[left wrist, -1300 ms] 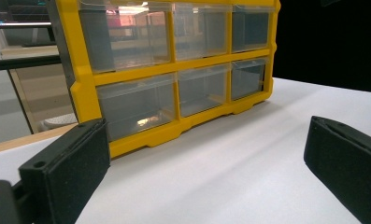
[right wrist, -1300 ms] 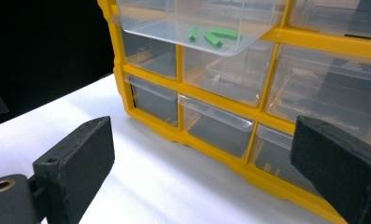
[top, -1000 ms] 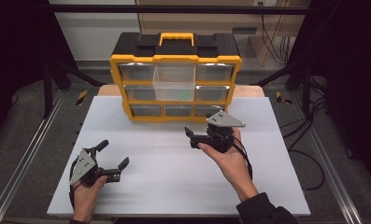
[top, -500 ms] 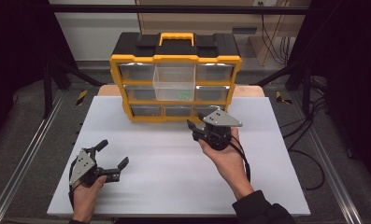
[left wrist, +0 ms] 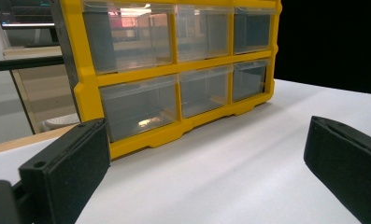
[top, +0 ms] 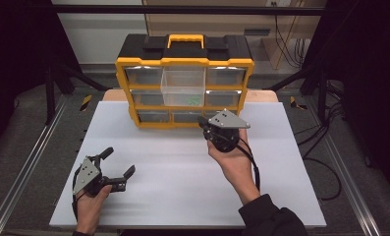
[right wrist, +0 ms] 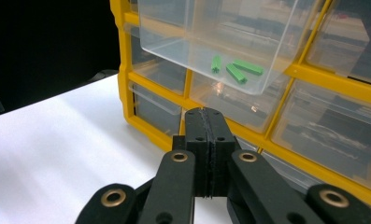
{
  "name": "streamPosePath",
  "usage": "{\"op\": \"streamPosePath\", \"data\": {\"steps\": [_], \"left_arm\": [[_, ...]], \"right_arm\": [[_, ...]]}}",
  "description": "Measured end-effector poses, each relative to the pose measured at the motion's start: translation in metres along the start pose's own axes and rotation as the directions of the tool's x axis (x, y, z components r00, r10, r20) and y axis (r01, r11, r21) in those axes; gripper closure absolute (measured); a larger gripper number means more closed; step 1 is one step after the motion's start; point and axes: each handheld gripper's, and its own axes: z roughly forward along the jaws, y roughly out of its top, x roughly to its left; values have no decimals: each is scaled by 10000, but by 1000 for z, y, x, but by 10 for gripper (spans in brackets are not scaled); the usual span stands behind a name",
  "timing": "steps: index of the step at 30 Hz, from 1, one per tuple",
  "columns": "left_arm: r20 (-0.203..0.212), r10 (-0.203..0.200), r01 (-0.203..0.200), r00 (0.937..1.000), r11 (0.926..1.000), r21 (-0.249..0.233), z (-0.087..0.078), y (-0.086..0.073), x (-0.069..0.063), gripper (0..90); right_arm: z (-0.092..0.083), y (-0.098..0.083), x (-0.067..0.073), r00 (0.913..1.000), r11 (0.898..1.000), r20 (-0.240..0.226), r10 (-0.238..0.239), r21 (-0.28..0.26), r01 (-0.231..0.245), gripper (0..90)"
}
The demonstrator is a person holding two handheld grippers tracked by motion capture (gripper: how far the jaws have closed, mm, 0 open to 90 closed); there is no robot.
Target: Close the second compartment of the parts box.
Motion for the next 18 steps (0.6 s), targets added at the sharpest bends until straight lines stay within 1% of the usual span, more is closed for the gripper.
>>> {"op": "streamPosePath", "data": {"steps": [7, 18], "left_arm": [[9, -5, 5, 10000, 10000, -6, 0, 0, 0, 2], [13, -13, 13, 10000, 10000, -4, 0, 0, 0, 2]], "right_arm": [[2, 6, 2, 9999, 9999, -48, -95, -130, 95, 900], [7, 11, 4, 9998, 9997, -9, -212, -126, 212, 900]]}}
